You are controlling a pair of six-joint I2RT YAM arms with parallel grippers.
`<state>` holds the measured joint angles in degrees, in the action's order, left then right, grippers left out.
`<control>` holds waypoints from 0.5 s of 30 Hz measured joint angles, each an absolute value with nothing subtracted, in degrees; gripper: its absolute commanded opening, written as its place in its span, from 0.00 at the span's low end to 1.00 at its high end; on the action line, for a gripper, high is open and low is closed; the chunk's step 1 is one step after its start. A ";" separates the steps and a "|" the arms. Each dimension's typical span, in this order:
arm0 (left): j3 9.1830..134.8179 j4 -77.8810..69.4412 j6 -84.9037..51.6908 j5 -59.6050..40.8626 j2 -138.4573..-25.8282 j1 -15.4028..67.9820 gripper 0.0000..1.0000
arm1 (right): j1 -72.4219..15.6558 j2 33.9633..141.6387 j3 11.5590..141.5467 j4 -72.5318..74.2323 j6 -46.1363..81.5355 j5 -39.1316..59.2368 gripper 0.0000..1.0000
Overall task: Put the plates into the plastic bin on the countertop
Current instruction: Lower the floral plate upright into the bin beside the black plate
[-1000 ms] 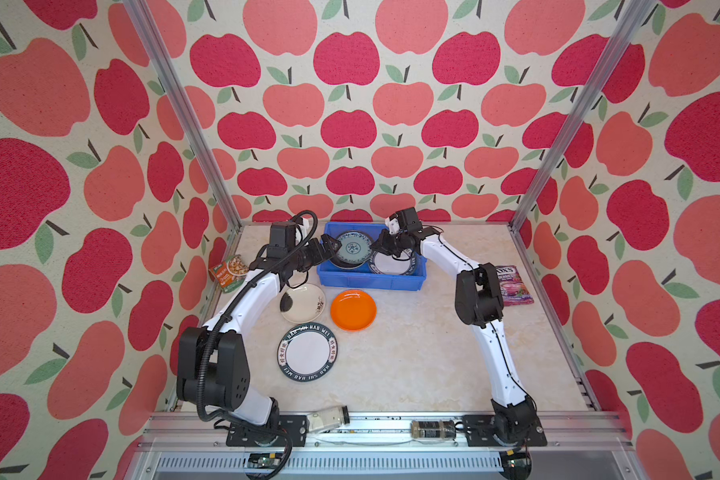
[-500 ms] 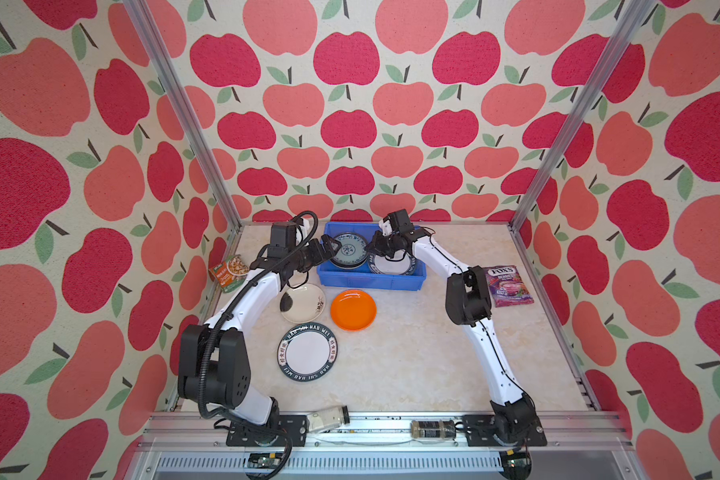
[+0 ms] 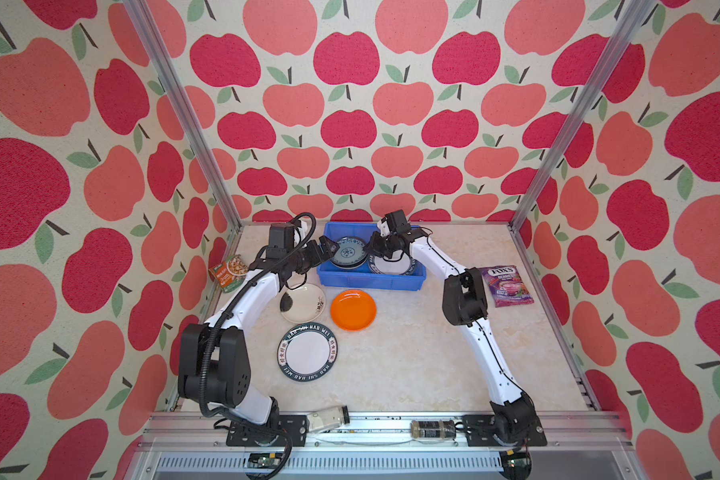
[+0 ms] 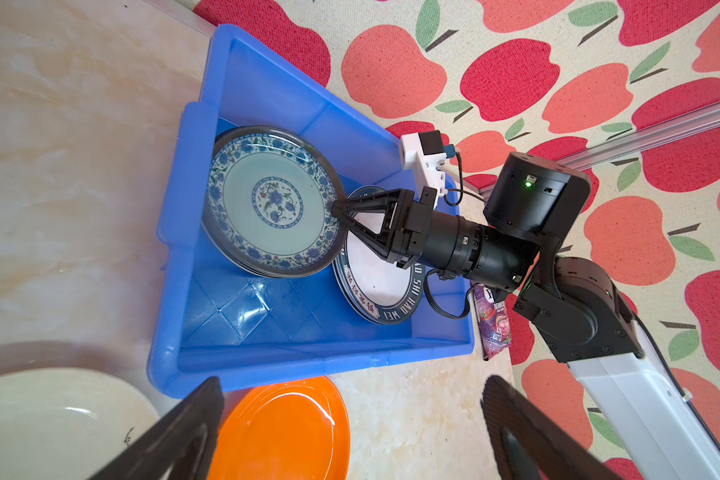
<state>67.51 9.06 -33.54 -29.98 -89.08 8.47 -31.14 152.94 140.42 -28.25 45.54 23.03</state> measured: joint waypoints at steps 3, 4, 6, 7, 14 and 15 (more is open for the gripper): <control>67.44 8.88 -33.58 -30.46 -89.69 8.47 0.99 | -31.20 152.94 140.57 -28.34 45.12 22.70 0.31; 67.44 8.78 -33.61 -30.52 -89.89 8.47 0.99 | -31.24 152.94 140.57 -28.51 45.10 22.48 0.31; 67.42 8.62 -33.76 -30.72 -90.21 8.47 0.99 | -31.29 152.94 140.57 -28.99 44.97 22.17 0.31; 67.42 8.49 -33.78 -30.85 -90.30 8.47 0.99 | -31.38 152.94 140.57 -29.12 44.86 21.96 0.31; 67.42 6.74 -34.63 -31.77 -90.78 8.47 0.99 | -31.90 151.48 138.74 -29.74 42.83 20.29 0.32; 67.42 6.57 -34.70 -31.94 -90.91 8.47 0.99 | -32.03 150.87 138.04 -29.95 42.41 19.94 0.32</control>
<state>67.42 6.57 -34.70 -31.94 -90.91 8.47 -32.03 150.87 138.04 -29.95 42.41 19.94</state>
